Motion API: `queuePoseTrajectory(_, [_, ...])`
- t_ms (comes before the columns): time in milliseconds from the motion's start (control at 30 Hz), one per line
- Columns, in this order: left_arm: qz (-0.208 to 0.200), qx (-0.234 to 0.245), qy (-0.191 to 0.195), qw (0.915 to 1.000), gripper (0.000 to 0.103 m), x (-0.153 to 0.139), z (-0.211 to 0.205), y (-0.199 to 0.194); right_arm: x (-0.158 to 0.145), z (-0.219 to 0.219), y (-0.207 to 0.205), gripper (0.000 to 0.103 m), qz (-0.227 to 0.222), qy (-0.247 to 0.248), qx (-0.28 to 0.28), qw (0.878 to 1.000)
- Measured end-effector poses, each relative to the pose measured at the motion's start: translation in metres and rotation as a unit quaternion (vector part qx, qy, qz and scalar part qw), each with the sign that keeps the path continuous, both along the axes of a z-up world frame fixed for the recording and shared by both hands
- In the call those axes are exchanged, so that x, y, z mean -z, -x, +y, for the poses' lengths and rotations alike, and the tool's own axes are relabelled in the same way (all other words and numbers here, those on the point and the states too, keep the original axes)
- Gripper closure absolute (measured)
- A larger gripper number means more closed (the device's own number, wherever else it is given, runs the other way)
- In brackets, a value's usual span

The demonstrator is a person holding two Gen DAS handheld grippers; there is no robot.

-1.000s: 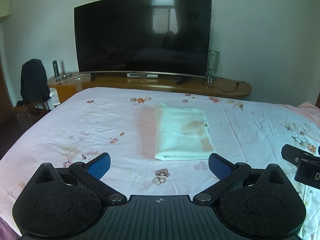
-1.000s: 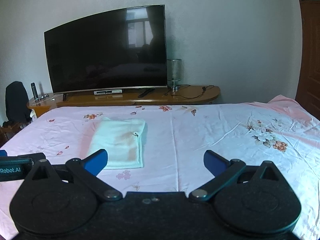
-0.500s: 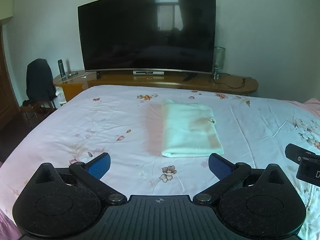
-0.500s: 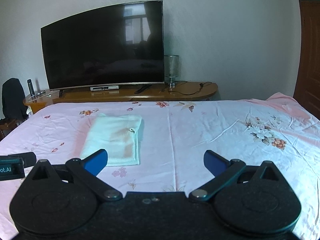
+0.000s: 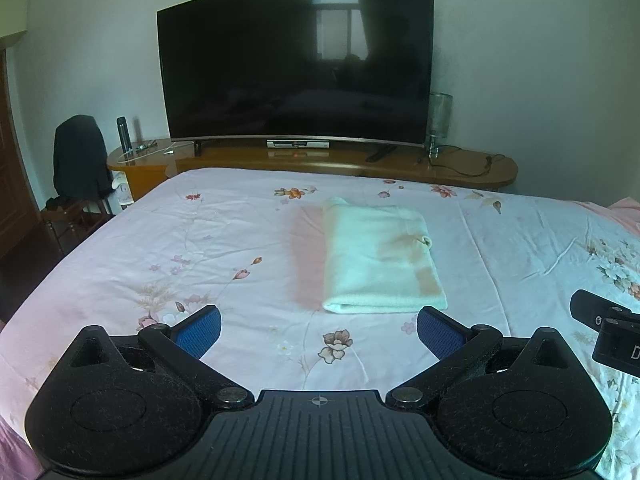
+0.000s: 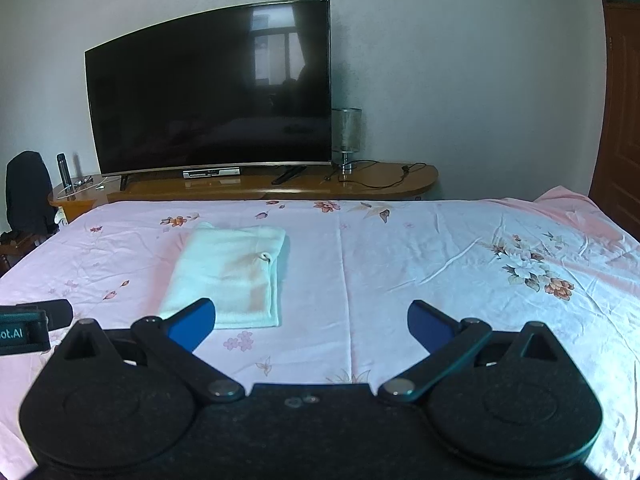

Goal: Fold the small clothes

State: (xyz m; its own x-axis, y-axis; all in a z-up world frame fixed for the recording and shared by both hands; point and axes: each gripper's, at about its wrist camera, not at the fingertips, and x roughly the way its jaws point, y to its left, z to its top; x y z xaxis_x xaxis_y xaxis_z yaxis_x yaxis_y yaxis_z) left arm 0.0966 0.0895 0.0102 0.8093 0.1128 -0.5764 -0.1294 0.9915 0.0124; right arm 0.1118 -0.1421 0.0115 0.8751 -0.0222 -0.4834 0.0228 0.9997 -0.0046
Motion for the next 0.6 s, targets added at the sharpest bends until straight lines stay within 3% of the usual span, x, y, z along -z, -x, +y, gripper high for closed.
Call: queuePoseTrajectory(600, [0.009,0.001,0.009,0.9999,0.0,0.0055,-0.0022,-0.004,0.0041,0.0006,-0.0008,0.001,0.005,-0.001,-0.001,1.0])
